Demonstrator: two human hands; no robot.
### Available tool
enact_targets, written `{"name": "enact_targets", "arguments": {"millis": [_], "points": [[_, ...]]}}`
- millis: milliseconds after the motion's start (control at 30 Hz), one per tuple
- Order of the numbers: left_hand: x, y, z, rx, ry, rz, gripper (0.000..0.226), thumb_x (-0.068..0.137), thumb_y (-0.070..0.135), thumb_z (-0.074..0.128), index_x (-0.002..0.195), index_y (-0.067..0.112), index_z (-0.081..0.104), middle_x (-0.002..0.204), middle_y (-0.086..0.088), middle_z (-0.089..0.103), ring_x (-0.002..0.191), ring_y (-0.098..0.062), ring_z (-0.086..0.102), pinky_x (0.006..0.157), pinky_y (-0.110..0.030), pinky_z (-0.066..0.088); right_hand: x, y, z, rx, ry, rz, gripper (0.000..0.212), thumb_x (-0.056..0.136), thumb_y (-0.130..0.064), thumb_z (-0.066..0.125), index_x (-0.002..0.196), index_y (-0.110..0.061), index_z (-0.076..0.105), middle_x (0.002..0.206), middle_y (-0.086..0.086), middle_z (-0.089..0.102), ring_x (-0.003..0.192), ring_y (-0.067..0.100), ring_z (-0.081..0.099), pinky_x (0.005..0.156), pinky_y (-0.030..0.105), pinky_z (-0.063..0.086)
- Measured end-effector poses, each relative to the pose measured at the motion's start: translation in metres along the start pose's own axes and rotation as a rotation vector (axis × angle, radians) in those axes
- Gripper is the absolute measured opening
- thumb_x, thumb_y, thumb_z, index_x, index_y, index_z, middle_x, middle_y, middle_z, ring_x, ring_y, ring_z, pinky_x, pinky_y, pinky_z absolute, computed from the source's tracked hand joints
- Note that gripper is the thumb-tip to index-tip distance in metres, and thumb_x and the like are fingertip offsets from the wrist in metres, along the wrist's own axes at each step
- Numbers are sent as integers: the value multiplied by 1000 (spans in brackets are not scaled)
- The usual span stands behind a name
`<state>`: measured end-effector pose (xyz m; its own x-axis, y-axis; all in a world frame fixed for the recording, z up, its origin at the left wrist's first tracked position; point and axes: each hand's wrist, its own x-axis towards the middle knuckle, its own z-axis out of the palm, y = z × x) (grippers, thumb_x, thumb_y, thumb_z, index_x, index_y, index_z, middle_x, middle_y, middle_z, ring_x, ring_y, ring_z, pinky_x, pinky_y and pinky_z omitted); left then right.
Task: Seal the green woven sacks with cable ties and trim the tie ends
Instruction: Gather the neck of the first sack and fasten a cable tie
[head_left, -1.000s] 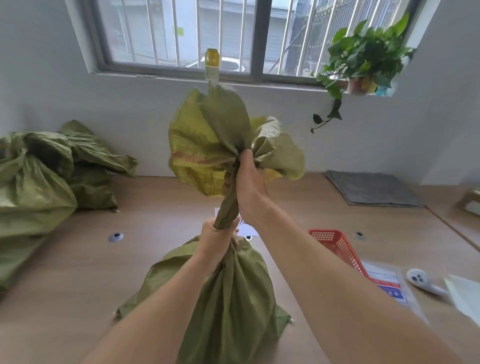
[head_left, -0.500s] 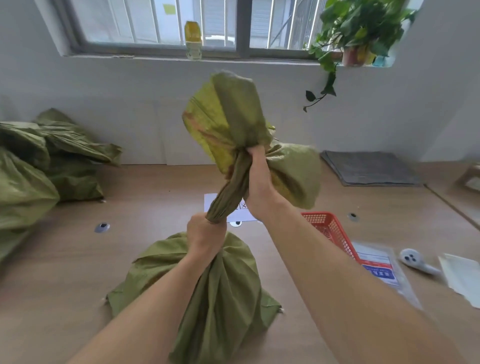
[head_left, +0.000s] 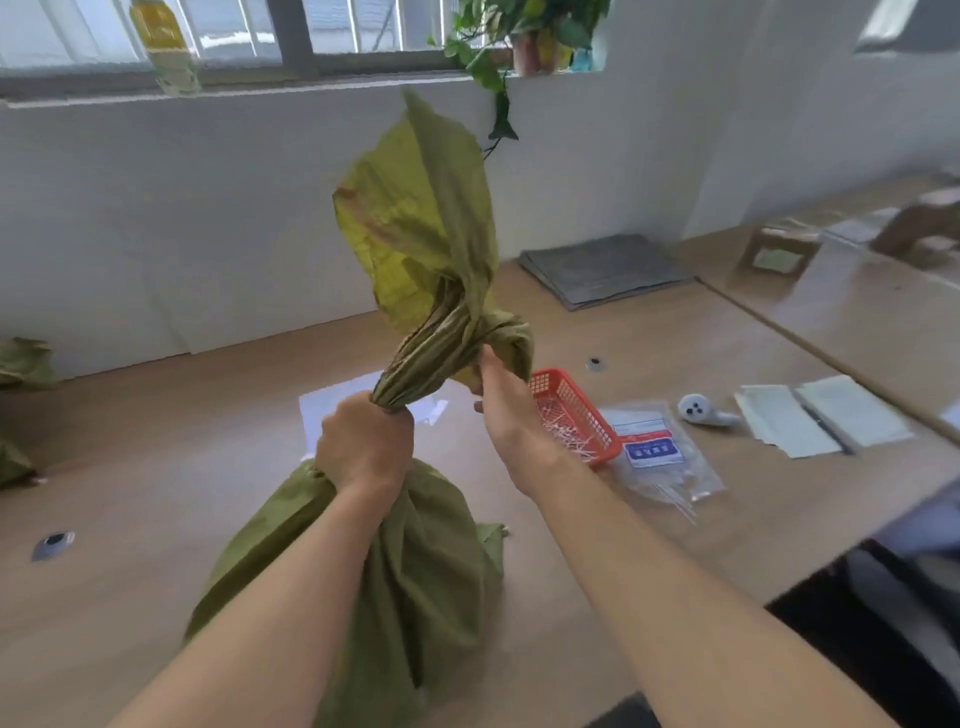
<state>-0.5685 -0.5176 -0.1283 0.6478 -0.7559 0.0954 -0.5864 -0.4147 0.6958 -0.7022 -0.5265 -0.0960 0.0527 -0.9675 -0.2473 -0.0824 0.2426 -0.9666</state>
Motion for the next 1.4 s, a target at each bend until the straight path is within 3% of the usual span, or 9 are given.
{"name": "enact_targets", "arguments": {"millis": [133, 267, 367, 433, 533, 767, 867, 1000, 1400], "points": [[-12, 14, 36, -34, -61, 70, 24, 88, 20, 53, 68, 12, 63, 64, -6, 60, 62, -31, 57, 63, -33, 47, 0, 36, -45, -114, 214, 79, 38, 110, -46, 35, 105, -20, 61, 95, -2, 59, 86, 14, 54, 87, 34, 38], [-25, 25, 67, -16, -111, 60, 22, 88, 20, 53, 70, 12, 63, 67, -7, 60, 69, -34, 58, 66, -35, 45, -1, 64, -84, -79, 264, 82, 24, 107, -33, 46, 111, -22, 67, 103, 0, 65, 98, 20, 56, 87, 32, 41], [-36, 36, 90, 11, -125, 56, 22, 88, 21, 52, 75, 12, 68, 70, -8, 61, 76, -37, 62, 74, -39, 53, 8, 86, -113, -121, 311, 107, 28, 101, -21, 49, 74, -20, 54, 75, -4, 52, 81, 20, 45, 63, 31, 34], [-45, 43, 106, 26, -134, 55, 22, 86, 23, 51, 79, 13, 69, 78, -12, 67, 81, -39, 64, 78, -42, 55, 16, 96, -129, -136, 317, 135, 24, 100, -19, 50, 76, -20, 53, 72, -6, 46, 79, 20, 41, 58, 30, 30], [-60, 53, 137, 59, -121, 48, 21, 86, 23, 51, 83, 12, 68, 82, -12, 67, 79, -38, 60, 73, -38, 48, 34, 119, -155, -136, 287, 163, 12, 99, -21, 51, 101, -18, 62, 81, -5, 54, 81, 20, 48, 61, 28, 37], [-91, 70, 206, 157, -115, -8, 18, 87, 20, 52, 76, 14, 66, 80, -14, 66, 76, -35, 56, 71, -35, 43, 73, 180, -223, -277, 257, 185, 21, 98, -18, 52, 85, -15, 69, 85, 6, 64, 83, 26, 56, 74, 32, 40], [-99, 71, 232, 216, -112, -16, 18, 87, 20, 51, 77, 14, 64, 83, -15, 66, 77, -36, 55, 72, -36, 42, 84, 218, -259, -366, 316, 291, 22, 96, -10, 56, 96, -10, 77, 102, 13, 76, 102, 30, 69, 79, 32, 46], [-106, 74, 262, 255, -107, -18, 23, 87, 23, 51, 81, 12, 70, 85, -17, 68, 78, -37, 55, 72, -37, 44, 93, 259, -295, -405, 387, 446, 26, 96, -3, 56, 113, -5, 76, 123, 17, 73, 120, 33, 66, 92, 32, 49], [-116, 83, 314, 291, -83, -29, 18, 86, 21, 56, 76, 11, 67, 70, -7, 54, 75, -36, 52, 71, -36, 42, 144, 334, -338, -533, 488, 481, 34, 93, 4, 54, 120, -4, 74, 126, 24, 65, 123, 40, 60, 99, 40, 48]]}}
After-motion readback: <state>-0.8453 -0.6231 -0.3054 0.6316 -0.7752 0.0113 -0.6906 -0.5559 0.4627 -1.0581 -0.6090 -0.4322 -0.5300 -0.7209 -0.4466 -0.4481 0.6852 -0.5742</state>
